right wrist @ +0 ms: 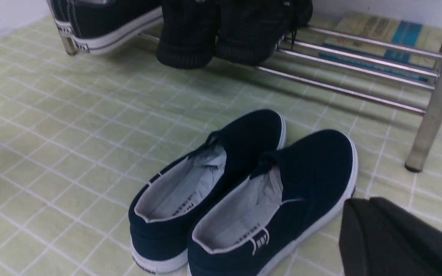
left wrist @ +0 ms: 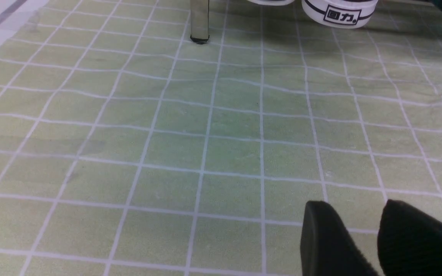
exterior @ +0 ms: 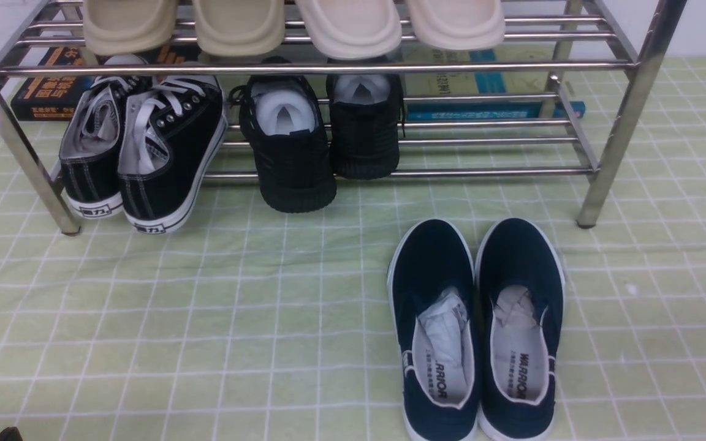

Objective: Take the shoes off the shelf with your hand from the green coffee tablecloth.

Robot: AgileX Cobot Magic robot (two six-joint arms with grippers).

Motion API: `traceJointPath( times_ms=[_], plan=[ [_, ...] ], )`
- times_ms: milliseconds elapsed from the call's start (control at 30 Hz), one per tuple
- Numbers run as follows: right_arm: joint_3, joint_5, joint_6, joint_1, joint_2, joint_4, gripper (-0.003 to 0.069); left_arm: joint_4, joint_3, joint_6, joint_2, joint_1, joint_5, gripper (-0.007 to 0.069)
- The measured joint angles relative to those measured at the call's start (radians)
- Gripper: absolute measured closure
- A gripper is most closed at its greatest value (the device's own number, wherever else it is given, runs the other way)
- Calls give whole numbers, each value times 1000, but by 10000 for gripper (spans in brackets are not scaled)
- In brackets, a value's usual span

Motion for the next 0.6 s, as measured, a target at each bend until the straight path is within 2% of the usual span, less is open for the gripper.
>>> traceJointPath(
  times_ms=[167,600],
  plan=[
    [62,-115,0,0,-16,-6,664,0,0,0,0,0,0,383],
    [102,-111,0,0,-16,-6,655,0,0,0,0,0,0,383]
  ],
)
